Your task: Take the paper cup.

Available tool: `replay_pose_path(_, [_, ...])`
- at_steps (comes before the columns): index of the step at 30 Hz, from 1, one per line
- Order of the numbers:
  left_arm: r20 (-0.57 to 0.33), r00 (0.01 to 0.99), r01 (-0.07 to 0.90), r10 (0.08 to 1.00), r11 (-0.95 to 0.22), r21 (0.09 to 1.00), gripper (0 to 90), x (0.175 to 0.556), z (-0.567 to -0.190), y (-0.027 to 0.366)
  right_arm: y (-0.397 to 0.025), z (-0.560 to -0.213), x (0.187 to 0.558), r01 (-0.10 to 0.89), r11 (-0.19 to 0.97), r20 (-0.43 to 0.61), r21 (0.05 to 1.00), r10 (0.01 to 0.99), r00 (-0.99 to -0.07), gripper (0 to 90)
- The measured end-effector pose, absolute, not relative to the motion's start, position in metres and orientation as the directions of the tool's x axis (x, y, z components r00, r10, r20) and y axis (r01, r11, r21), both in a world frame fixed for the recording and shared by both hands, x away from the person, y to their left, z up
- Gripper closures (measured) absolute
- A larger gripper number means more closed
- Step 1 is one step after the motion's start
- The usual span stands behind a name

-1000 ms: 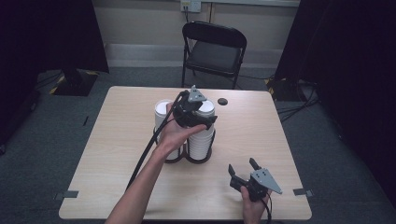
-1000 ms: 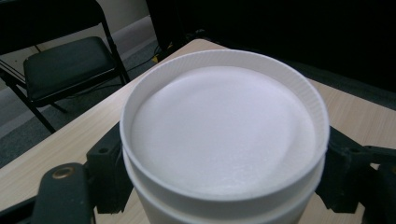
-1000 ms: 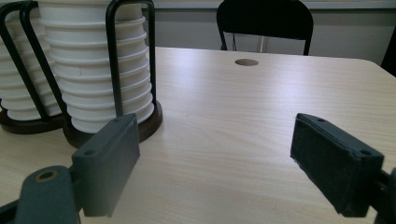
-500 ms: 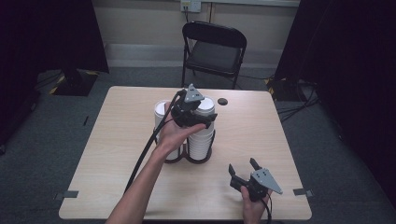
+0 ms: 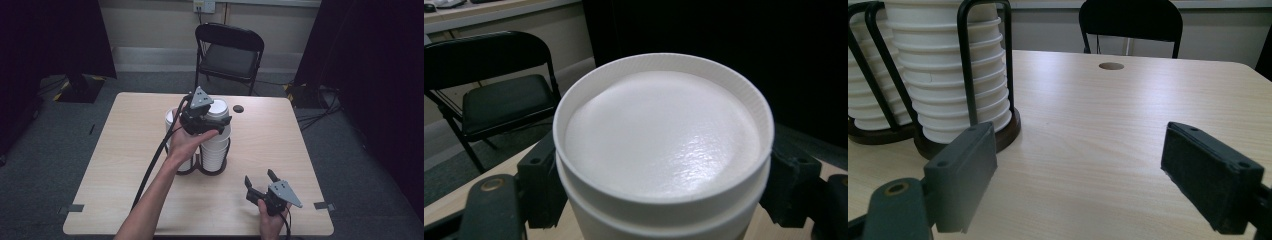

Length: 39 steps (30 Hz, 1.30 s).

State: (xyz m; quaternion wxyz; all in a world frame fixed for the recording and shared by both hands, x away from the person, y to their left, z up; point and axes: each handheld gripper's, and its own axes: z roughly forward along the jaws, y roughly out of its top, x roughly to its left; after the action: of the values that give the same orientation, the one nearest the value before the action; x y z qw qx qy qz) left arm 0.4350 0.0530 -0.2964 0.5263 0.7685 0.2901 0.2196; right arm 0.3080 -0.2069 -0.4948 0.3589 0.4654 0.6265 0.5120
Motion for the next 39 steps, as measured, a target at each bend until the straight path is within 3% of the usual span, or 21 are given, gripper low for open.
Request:
replay_pose_path(20, [0.046, 0.730, 0.120, 0.682, -0.193, 0.974, 21.4, 0.421, -0.283, 0.062, -0.207, -0.495, 0.308, 0.218, 0.048, 0.023, 0.975, 0.950, -0.311, 14.5])
replay_pose_path(39, [-0.035, 0.762, 0.105, 0.647, -0.069, 0.992, 21.5, 0.417, -0.274, 0.083, -0.206, -0.495, 0.308, 0.214, 0.048, 0.021, 0.976, 0.950, -0.311, 14.6])
